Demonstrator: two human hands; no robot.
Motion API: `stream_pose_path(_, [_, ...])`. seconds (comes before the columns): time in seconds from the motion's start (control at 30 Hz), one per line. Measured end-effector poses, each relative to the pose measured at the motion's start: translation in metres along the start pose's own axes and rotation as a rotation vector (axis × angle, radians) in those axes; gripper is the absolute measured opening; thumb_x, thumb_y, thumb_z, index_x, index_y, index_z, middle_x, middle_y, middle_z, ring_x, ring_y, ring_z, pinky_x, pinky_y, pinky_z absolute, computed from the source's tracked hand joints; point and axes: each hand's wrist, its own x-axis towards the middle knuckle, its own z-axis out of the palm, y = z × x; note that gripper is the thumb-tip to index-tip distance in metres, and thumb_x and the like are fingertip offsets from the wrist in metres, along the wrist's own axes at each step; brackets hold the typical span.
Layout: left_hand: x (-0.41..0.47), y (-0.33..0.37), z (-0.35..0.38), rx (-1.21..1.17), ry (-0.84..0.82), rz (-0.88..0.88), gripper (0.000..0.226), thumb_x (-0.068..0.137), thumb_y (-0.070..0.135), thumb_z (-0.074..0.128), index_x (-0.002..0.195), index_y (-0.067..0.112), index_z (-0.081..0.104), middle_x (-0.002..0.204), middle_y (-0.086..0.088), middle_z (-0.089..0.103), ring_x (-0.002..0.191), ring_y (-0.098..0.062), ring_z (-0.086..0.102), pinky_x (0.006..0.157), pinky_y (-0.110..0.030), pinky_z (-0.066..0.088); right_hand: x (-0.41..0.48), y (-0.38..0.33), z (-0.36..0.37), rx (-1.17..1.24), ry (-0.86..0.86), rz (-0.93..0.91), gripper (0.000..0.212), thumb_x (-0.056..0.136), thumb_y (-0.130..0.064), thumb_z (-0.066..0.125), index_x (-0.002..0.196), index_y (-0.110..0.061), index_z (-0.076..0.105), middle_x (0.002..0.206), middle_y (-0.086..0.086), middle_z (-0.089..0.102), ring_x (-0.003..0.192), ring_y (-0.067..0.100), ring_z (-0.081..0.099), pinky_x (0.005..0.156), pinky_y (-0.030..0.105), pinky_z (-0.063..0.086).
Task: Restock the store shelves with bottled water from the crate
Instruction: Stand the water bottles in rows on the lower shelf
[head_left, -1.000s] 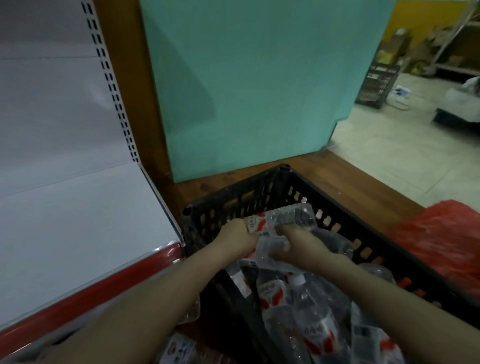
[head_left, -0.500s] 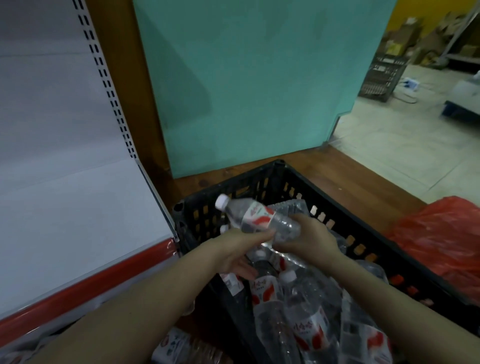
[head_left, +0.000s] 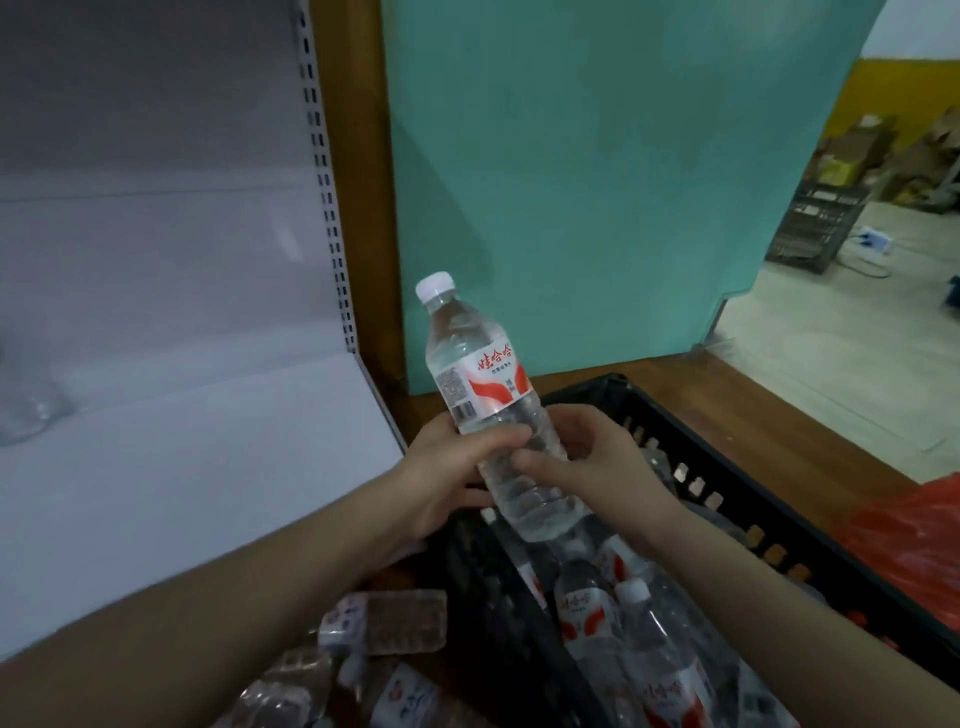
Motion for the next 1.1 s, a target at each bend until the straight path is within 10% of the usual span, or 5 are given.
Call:
stream_pose_path(0.2, [-0.053, 0.012, -0.092, -0.075, 0.032, 0.017, 0.049, 0.067, 0.011, 0.075, 0.114, 0.013, 0.06, 0.1, -0.01, 0.069, 0.085, -0.024, 0.066, 0.071, -0.034, 0.054, 0.011, -0.037, 0.065, 0.081, -0.236, 0.047, 0.013, 0.083, -0.022, 0.067, 0.095, -0.023, 0.064, 0.095, 0.003, 0.07, 0.089, 0.013, 0.069, 0.079, 0.026, 0.056])
stream_pose_path(0.4, [-0.105, 0.008, -0.18, -0.083, 0.063, 0.067, 0.048, 0.073, 0.002, 0.069, 0.119, 0.013, 0.059, 0.112, -0.009, 0.068, 0.099, -0.026, 0.063, 0.081, -0.038, 0.053, 0.022, -0.074, 0.158, 0.001, -0.475, 0.107, 0.064, 0.068, -0.043, 0.07, 0.124, -0.018, 0.053, 0.115, 0.002, 0.066, 0.107, 0.015, 0.062, 0.098, 0.038, 0.048])
stream_pose_path(0.63, [-0.146, -0.015, -0.265, -0.131, 0.151, 0.114, 0.056, 0.072, -0.004, 0.067, 0.122, 0.017, 0.056, 0.111, -0.014, 0.065, 0.095, -0.025, 0.066, 0.072, -0.036, 0.053, 0.035, -0.095, 0.254, -0.113, -0.718, 0.153, 0.073, 0.067, -0.045, 0.076, 0.131, -0.026, 0.045, 0.118, 0.005, 0.064, 0.107, 0.021, 0.063, 0.091, 0.038, 0.05])
stream_pose_path(1.1, [-0.082, -0.078, -0.357, 0.103, 0.71, 0.298, 0.05, 0.076, 0.024, 0.074, 0.121, 0.027, 0.051, 0.113, 0.007, 0.064, 0.102, -0.012, 0.061, 0.088, -0.025, 0.05, 0.13, -0.076, 0.386, -0.173, -0.521, -0.082, 0.053, 0.071, -0.015, 0.078, 0.117, -0.013, 0.051, 0.11, 0.003, 0.064, 0.1, 0.017, 0.062, 0.09, 0.034, 0.052])
